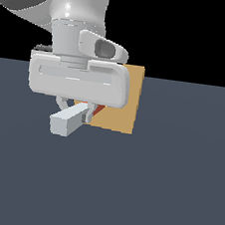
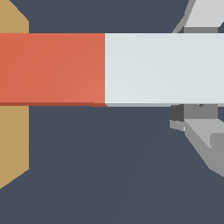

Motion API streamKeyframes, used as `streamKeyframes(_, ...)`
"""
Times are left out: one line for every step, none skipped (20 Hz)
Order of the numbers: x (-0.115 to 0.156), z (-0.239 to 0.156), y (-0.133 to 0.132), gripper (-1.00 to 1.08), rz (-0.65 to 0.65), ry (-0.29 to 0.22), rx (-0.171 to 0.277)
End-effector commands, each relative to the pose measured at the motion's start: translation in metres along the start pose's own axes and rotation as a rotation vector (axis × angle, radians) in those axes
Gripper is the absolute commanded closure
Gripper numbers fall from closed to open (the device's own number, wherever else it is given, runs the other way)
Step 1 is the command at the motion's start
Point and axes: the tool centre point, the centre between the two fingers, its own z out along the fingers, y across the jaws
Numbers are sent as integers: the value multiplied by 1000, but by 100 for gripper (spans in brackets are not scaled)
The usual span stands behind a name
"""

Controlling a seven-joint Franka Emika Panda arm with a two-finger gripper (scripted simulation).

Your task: Insert the peg into the horizontal hole in a box.

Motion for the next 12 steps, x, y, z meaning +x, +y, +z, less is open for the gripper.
streamKeyframes(0,-1,1,108,1,0,-2)
streamKeyframes(0,-1,1,108,1,0,-2)
streamKeyframes(0,0,0,108,1,0,0)
streamKeyframes(0,0,0,108,1,0,0)
streamKeyframes(0,0,0,108,1,0,0)
streamKeyframes(0,0,0,108,1,0,0)
streamKeyframes(0,1,-1,108,1,0,2)
streamKeyframes(0,1,-1,108,1,0,2)
streamKeyframes(1,1,-1,108,1,0,2)
streamKeyframes(3,1,-1,108,1,0,2)
streamKeyframes(5,1,-1,108,1,0,2)
streamKeyframes(9,1,-1,108,1,0,1)
